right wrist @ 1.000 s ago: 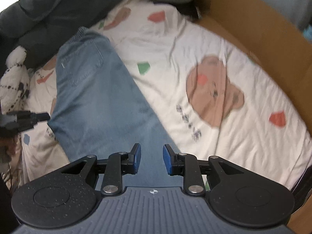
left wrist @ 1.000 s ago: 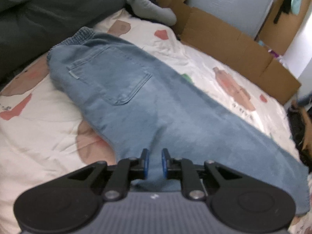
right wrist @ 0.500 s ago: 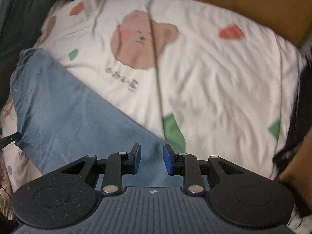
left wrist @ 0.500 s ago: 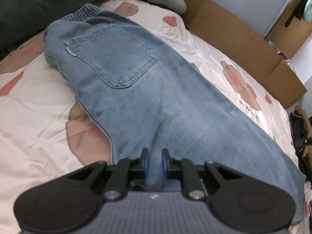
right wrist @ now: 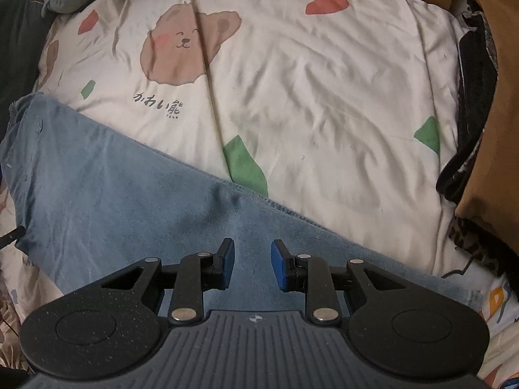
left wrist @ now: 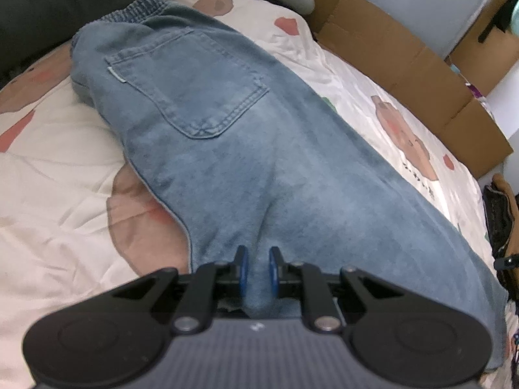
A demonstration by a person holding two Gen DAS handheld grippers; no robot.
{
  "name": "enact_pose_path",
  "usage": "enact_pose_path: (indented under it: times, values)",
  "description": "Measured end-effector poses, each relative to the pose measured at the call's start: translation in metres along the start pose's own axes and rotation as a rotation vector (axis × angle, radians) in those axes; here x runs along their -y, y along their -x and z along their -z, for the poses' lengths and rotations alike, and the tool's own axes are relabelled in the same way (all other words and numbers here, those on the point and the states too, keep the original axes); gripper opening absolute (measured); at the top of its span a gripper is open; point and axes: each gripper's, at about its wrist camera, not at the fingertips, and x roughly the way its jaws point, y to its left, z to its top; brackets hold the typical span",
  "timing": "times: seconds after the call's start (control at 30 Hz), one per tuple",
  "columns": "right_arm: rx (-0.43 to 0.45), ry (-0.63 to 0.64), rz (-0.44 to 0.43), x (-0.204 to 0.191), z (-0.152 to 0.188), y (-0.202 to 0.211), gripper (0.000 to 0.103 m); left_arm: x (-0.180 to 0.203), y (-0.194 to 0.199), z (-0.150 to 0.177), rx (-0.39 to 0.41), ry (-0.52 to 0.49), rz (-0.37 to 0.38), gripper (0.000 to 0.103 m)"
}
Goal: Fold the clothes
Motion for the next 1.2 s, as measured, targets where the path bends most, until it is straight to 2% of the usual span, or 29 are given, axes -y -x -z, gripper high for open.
enact_pose_path:
  times: [0.3, 0.47, 0.63, 0.73, 0.97, 1.2]
  values:
    - [0.046, -0.117, 0.02, 0.029, 0.026, 0.018, 0.031, 0.005, -0.015, 0.012, -0.081, -0.017, -0.007, 0.006]
    - [0.069, -0.201, 0.046, 0.05, 0.045, 0.029, 0.032, -0.001, -0.008, 0.015, -0.089, -0.013, 0.0, 0.006]
    - [0.027, -0.264, 0.11, 0.071, 0.082, 0.03, 0.032, -0.003, 0.008, 0.017, -0.088, -0.012, -0.014, 0.007]
    - [0.046, -0.302, 0.132, 0.078, 0.1, 0.041, 0.032, -0.004, 0.017, 0.017, -0.087, -0.011, -0.023, 0.008]
    - [0.124, -0.444, 0.121, 0.101, 0.134, 0.062, 0.033, -0.009, 0.043, 0.012, -0.062, 0.017, -0.067, 0.022]
    - [0.164, -0.519, 0.15, 0.124, 0.16, 0.068, 0.036, -0.002, 0.048, 0.006, -0.072, 0.023, -0.096, 0.026]
